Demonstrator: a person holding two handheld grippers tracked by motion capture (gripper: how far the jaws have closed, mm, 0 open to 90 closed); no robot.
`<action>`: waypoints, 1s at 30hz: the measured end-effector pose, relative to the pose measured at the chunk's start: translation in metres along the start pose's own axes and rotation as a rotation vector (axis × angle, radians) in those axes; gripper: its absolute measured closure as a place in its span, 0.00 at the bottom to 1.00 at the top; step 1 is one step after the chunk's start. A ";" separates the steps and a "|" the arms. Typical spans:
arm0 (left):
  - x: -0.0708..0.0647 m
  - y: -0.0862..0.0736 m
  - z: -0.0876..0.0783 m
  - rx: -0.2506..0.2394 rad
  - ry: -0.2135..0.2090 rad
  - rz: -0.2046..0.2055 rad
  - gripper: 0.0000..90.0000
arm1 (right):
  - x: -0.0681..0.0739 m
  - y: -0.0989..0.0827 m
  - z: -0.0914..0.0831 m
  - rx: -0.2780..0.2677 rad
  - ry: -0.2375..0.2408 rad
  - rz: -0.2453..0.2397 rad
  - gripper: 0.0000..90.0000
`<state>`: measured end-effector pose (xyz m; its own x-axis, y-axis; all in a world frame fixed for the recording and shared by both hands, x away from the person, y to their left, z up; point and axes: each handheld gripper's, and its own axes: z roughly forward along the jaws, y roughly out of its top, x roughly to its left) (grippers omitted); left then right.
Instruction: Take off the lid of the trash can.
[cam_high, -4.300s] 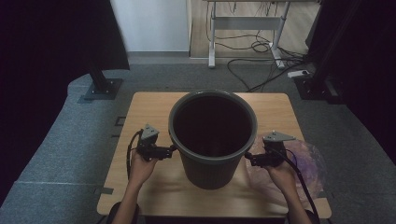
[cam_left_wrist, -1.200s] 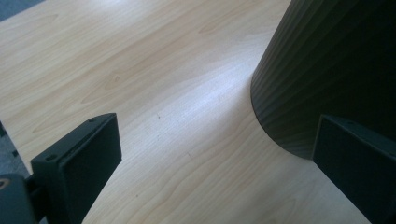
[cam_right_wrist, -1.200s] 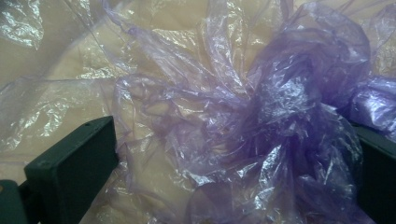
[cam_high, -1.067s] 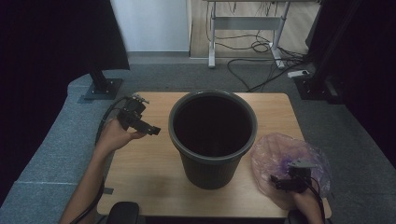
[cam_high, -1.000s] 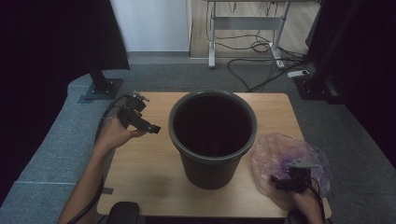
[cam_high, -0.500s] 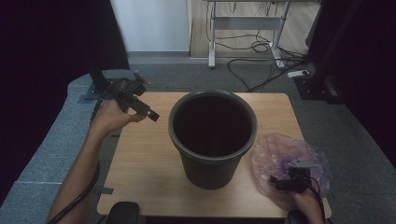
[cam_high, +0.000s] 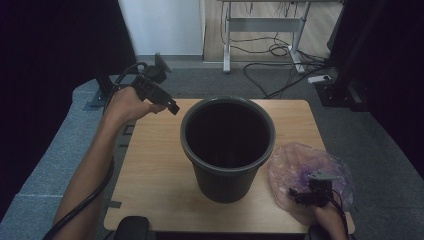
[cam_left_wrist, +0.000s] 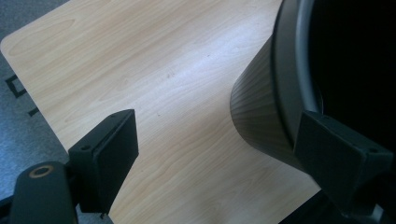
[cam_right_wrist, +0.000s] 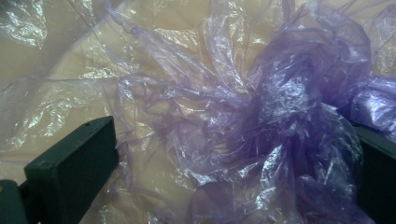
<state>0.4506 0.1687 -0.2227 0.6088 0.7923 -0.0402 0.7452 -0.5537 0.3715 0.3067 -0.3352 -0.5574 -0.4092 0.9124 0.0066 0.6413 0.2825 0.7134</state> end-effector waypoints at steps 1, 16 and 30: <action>-0.003 0.003 0.001 0.008 0.001 0.006 0.16 | 0.000 0.000 0.000 0.000 0.001 -0.001 0.00; -0.034 0.038 0.032 0.113 -0.026 0.036 0.42 | 0.001 0.000 0.000 0.000 0.011 -0.010 0.00; -0.048 0.049 0.041 0.211 -0.022 0.041 0.82 | 0.001 0.000 0.000 0.000 0.016 -0.015 0.00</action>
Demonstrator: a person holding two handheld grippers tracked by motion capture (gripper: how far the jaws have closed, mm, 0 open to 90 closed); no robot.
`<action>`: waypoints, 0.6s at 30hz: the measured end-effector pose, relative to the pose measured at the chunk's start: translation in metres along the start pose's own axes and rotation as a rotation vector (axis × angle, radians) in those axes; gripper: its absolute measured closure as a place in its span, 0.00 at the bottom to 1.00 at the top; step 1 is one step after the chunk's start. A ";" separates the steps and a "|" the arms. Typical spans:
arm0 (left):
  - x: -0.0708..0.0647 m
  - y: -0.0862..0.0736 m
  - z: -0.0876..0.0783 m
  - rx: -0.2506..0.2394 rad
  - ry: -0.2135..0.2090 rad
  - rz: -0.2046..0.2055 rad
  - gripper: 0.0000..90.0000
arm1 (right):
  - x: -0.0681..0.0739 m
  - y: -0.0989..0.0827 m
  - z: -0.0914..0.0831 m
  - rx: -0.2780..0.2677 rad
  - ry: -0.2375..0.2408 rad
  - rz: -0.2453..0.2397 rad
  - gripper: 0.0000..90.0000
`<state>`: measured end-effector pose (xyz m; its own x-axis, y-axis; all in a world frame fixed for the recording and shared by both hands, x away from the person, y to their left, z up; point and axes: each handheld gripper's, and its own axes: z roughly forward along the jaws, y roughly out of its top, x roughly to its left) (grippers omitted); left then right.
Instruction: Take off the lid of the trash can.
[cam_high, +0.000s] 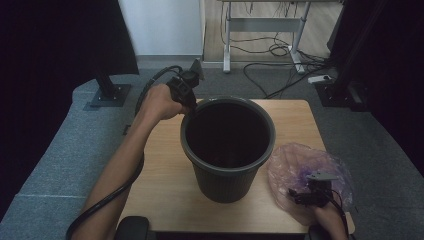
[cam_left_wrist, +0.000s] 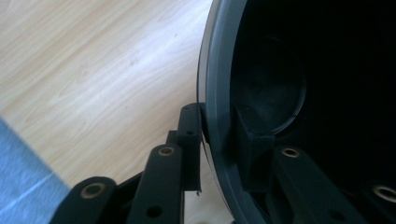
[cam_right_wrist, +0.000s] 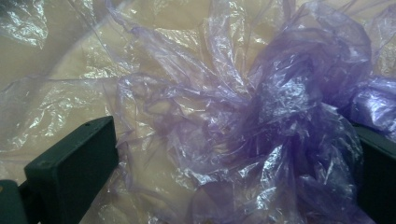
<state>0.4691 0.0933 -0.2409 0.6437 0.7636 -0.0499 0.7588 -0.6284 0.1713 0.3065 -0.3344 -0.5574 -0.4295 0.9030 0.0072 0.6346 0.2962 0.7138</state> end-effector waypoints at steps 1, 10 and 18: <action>-0.001 0.002 0.000 0.010 0.006 -0.010 0.83 | 0.000 0.000 0.000 0.000 0.000 0.000 0.00; 0.012 0.011 -0.004 0.051 -0.087 -0.079 0.89 | 0.000 0.000 0.000 0.000 0.002 -0.003 0.00; 0.020 0.007 -0.011 0.050 -0.116 -0.088 0.89 | 0.000 0.000 0.000 0.000 0.004 -0.005 0.00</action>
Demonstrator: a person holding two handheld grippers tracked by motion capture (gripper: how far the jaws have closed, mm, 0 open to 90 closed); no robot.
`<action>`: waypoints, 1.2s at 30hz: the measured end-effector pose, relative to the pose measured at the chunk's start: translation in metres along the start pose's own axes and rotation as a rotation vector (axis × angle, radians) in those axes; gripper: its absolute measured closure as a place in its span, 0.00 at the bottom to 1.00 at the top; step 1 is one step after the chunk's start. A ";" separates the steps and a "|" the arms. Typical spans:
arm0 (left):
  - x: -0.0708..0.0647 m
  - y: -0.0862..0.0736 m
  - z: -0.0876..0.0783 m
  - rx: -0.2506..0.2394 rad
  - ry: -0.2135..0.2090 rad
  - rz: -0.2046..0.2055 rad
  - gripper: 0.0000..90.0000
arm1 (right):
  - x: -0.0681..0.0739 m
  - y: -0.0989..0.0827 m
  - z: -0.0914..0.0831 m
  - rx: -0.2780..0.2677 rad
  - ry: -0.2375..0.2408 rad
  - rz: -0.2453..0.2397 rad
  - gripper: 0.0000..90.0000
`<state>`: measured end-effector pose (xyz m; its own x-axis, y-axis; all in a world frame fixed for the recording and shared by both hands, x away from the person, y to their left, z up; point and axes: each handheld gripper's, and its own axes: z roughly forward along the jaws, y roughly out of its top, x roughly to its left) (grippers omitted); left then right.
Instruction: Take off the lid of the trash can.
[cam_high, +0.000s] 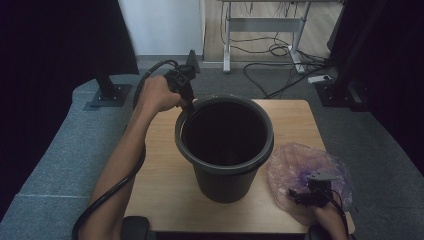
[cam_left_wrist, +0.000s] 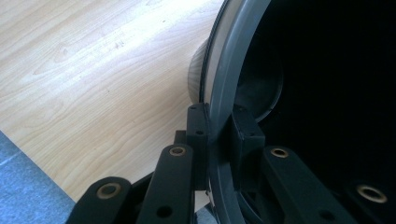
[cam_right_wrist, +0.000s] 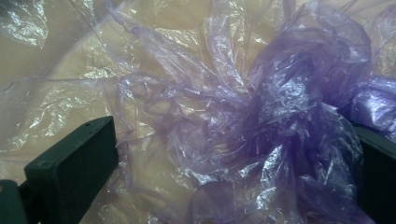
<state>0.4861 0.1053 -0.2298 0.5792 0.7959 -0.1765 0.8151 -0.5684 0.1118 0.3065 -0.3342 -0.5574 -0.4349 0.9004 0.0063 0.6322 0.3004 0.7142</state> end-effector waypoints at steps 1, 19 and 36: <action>0.000 -0.002 -0.004 -0.008 -0.005 0.001 0.89 | 0.000 0.000 0.000 0.000 0.000 0.000 0.00; 0.013 -0.020 -0.030 -0.042 0.003 -0.021 0.89 | 0.000 0.000 0.000 0.000 0.000 0.000 0.00; 0.047 -0.052 -0.035 -0.061 -0.004 -0.089 0.88 | 0.000 0.000 0.000 0.000 0.000 0.000 0.00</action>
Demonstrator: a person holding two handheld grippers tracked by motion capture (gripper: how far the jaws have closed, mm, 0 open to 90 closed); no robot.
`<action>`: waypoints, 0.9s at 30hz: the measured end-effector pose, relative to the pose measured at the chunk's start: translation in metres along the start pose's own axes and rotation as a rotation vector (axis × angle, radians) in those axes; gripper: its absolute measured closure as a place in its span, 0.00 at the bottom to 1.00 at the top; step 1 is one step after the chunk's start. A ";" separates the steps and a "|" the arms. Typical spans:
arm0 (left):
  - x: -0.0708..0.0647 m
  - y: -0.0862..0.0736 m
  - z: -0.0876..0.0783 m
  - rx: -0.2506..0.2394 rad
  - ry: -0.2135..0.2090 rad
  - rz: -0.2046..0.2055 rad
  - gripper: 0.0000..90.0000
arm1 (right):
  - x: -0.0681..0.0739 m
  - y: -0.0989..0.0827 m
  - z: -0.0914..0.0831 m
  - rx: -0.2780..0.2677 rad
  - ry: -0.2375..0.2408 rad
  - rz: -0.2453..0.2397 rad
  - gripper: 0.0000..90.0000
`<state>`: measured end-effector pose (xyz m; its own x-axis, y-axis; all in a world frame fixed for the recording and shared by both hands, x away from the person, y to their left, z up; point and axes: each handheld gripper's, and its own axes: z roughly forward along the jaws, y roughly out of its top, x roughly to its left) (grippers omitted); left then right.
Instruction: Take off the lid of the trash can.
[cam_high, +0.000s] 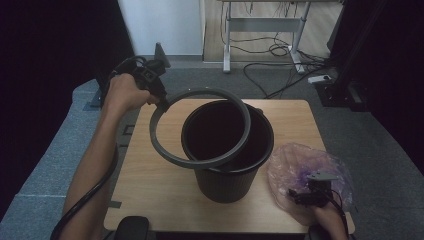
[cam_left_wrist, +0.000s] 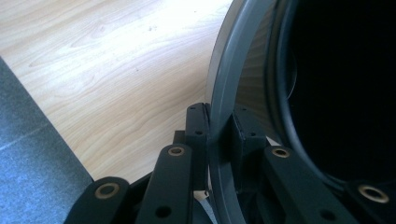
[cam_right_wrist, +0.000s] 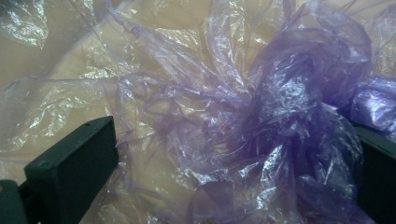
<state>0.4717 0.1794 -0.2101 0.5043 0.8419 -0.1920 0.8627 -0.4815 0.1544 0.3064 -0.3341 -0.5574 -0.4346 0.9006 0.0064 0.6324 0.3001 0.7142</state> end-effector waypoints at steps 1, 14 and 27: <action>0.002 -0.002 0.000 -0.001 0.002 -0.006 0.88 | 0.000 0.000 0.000 0.000 0.000 0.000 0.00; 0.033 -0.027 -0.002 -0.004 0.006 -0.070 0.88 | 0.000 0.000 0.000 0.000 0.000 0.000 0.00; 0.063 -0.051 -0.005 -0.010 0.008 -0.143 0.88 | 0.000 0.000 0.000 0.000 0.000 0.000 0.00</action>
<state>0.4598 0.2583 -0.2253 0.3761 0.9036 -0.2050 0.9252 -0.3542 0.1361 0.3064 -0.3341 -0.5575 -0.4349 0.9005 0.0067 0.6322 0.3001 0.7143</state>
